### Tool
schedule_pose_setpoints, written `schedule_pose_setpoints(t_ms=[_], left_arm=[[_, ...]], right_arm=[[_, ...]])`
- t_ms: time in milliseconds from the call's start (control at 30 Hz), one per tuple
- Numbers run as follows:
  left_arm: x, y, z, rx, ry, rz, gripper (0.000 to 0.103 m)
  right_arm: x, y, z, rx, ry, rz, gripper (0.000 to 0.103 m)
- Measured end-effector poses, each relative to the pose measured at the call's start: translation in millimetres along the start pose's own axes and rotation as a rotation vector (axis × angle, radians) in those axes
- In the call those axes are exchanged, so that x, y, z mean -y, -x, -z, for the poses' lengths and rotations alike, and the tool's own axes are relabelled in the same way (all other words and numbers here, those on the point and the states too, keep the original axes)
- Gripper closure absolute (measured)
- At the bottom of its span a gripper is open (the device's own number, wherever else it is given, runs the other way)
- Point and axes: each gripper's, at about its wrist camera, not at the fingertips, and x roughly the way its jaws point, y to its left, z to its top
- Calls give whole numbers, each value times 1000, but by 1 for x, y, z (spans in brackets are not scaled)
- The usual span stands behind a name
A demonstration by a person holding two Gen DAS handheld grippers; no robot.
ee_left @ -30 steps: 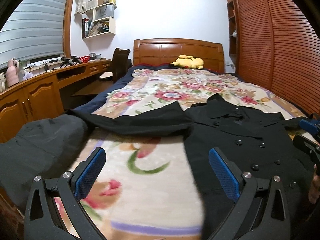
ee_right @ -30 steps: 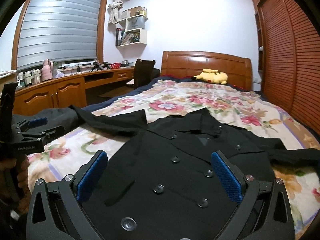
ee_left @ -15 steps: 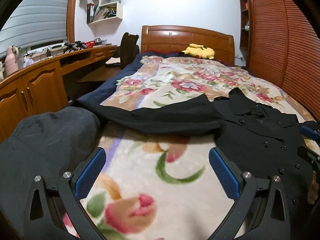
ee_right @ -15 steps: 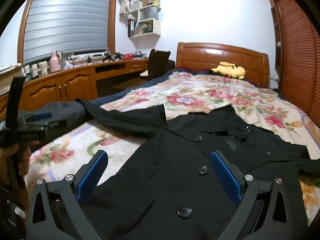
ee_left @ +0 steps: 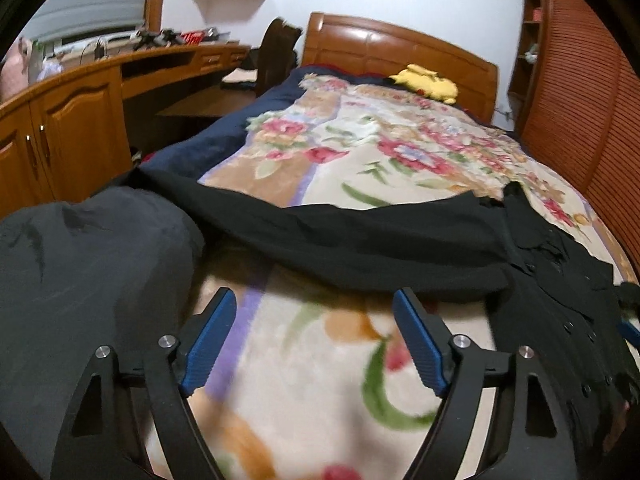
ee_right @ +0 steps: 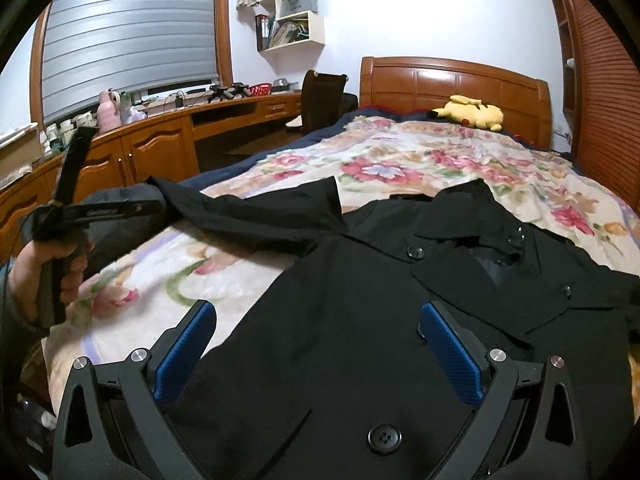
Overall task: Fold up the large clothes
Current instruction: 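Move the left tool to the coat sleeve nearest it and grasp it, then carry the grasped sleeve with the left tool across the coat front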
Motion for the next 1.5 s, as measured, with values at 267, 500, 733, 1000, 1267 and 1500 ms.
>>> schedule_pose_setpoints(t_ms=[267, 500, 733, 1000, 1267, 1500], left_arm=[[-15, -40, -23, -53, 29, -56, 26], [-28, -64, -39, -92, 75, -84, 29], [-33, -82, -42, -133, 78, -80, 94], [-1, -47, -48, -51, -18, -84, 101], [84, 24, -52, 39, -169, 38, 101], [160, 69, -47, 69, -297, 146, 101]], right_arm=[[-18, -10, -10, -6, -7, 1, 1], [-21, -15, -8, -27, -3, 3, 1], [-24, -15, -9, -33, 7, 8, 1], [-17, -4, -11, -21, 11, 10, 1], [2, 27, -7, -4, 15, 58, 1], [12, 50, 3, 6, -17, 88, 1]])
